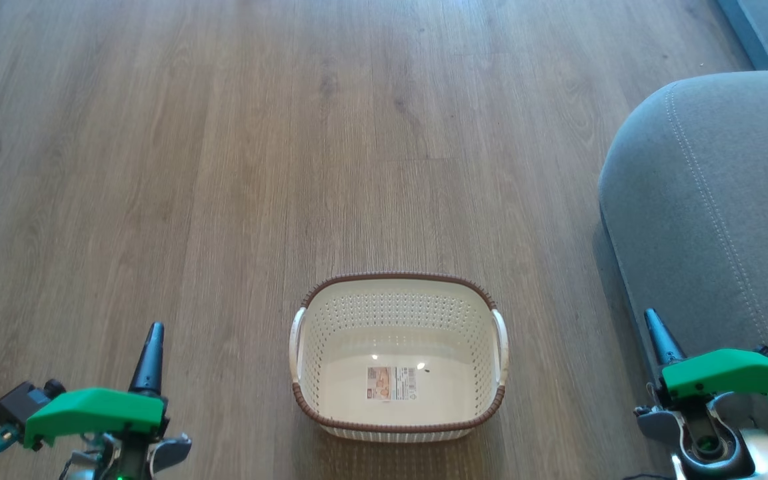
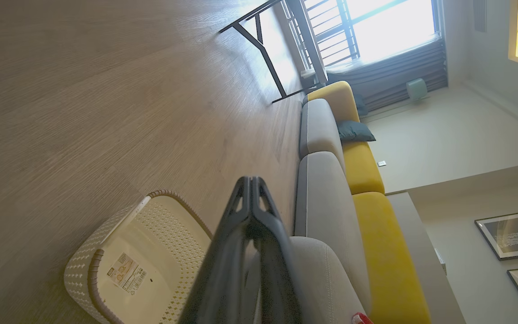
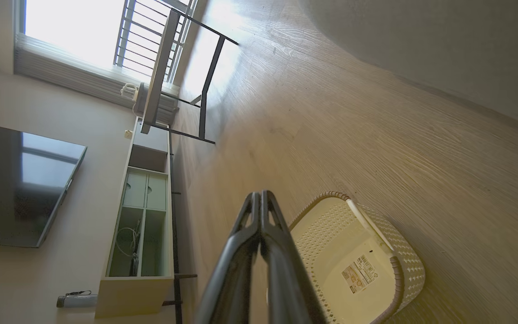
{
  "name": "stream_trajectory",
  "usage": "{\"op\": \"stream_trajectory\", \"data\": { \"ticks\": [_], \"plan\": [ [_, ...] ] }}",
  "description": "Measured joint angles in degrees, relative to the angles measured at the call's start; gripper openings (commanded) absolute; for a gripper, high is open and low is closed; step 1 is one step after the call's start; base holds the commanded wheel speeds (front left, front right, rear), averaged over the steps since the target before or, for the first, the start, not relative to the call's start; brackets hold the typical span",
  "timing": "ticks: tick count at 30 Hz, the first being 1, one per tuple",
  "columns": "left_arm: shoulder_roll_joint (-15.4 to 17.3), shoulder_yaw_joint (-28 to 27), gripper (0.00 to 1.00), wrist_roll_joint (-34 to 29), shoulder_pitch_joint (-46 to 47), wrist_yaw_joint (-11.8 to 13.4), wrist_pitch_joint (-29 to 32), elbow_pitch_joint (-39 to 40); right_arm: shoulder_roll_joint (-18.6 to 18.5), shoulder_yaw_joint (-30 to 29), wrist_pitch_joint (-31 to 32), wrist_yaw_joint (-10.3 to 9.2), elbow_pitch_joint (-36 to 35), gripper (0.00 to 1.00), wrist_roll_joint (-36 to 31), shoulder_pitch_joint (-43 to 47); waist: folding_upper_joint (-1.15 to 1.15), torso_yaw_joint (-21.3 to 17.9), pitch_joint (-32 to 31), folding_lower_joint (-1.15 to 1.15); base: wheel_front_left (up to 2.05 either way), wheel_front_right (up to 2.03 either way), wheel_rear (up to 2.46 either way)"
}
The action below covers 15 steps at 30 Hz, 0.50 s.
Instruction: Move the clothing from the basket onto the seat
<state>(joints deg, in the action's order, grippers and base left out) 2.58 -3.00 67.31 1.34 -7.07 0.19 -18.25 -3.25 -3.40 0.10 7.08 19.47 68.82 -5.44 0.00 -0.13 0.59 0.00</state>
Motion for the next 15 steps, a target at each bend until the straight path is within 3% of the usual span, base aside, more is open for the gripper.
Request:
{"op": "stream_trajectory", "data": {
  "ticks": [15],
  "plan": [
    [0.0,-0.8,0.00,9.8,0.3,0.0,2.4,0.8,0.1,-1.6,2.4,0.00,-1.2,0.00,9.3,0.0,0.00,0.1,-0.2,0.00,0.00,0.00,0.00]
  ]
}}
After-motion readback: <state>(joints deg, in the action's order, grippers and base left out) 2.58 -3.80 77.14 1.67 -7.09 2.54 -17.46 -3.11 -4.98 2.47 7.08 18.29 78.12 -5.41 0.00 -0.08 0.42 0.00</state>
